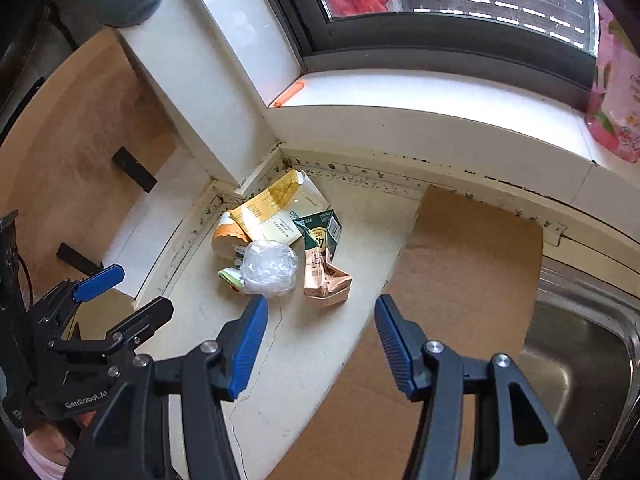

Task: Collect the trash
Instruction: 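Raise both tools back toward the remaining trash on the counter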

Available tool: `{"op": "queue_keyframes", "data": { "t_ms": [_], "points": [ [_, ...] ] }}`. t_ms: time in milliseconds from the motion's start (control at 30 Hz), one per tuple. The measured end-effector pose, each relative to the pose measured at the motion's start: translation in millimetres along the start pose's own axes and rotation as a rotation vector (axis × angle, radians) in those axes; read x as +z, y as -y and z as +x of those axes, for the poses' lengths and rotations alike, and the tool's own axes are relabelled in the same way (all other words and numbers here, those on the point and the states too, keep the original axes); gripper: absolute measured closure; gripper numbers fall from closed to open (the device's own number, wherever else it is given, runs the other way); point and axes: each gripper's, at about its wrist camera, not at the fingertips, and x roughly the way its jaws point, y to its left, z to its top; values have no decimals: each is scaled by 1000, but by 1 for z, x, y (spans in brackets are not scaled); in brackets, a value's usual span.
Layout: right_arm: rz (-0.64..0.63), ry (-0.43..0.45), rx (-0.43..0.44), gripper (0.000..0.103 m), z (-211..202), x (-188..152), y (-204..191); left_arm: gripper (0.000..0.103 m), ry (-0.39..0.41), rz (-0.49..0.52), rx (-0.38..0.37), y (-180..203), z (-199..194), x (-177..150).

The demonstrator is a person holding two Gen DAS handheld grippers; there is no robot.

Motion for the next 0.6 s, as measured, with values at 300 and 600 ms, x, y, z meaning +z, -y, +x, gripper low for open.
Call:
{"op": "queue_keyframes", "data": {
  "t_ms": [300,600],
  "points": [
    [41,-44,37,47,54,20,18,17,-108,-11,-55,9,85,14],
    [51,-82,56,47,88,27,24,44,-200,-36,-46,9,136,12]
  ]
}}
